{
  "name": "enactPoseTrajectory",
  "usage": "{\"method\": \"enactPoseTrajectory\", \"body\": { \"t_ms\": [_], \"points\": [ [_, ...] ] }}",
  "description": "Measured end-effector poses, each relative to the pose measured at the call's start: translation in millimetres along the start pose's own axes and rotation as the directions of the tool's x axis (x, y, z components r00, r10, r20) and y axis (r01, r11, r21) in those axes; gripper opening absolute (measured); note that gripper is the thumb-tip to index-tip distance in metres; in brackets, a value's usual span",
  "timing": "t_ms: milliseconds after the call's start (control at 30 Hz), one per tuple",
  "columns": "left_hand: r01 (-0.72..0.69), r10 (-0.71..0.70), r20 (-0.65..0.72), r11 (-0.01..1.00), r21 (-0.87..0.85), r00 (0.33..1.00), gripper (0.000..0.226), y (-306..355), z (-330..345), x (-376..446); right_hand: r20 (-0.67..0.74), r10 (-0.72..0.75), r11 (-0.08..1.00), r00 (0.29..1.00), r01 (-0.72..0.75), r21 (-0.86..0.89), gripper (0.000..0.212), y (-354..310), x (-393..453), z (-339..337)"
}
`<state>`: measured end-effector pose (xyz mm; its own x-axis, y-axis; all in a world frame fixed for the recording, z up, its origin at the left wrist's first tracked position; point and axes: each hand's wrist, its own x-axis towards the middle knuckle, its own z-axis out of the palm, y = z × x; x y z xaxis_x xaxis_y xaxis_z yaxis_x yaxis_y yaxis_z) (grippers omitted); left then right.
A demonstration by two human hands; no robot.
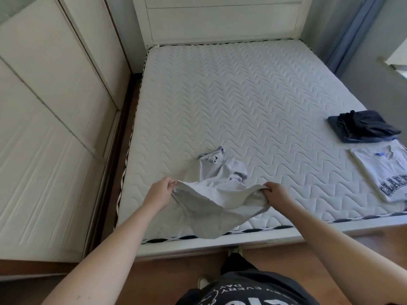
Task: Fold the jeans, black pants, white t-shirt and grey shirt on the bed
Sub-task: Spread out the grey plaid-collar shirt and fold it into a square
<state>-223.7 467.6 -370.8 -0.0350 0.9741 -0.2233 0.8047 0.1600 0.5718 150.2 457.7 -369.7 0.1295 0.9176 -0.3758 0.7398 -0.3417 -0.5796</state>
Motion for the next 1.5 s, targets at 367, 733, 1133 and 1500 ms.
{"method": "enactPoseTrajectory", "body": {
  "t_ms": [367, 733, 1133, 1500],
  "points": [
    [-0.007, -0.015, 0.262, 0.997, 0.082, 0.965, 0.043, -9, 38, -13, 0.036, 0.042, 0.995, 0.998, -0.045, 0.090, 0.027, -18, -9, 10],
    [0.063, -0.132, 0.200, 0.947, 0.316, 0.971, 0.053, -3, 55, -15, 0.067, 0.117, 0.905, 0.991, -0.134, 0.405, 0.031, -49, -14, 10],
    [-0.201, 0.201, 0.061, 0.980, -0.009, 0.978, 0.014, 78, 100, -10, 0.209, -0.100, 0.868, 0.973, -0.017, 0.497, 0.016, -83, -31, 4],
    [-0.344, 0.305, -0.249, 0.929, -0.134, 0.919, 0.014, 145, -12, 34, -0.045, 0.054, 0.992, 0.998, -0.059, -0.116, 0.028, -11, 2, 19]
  ]
}}
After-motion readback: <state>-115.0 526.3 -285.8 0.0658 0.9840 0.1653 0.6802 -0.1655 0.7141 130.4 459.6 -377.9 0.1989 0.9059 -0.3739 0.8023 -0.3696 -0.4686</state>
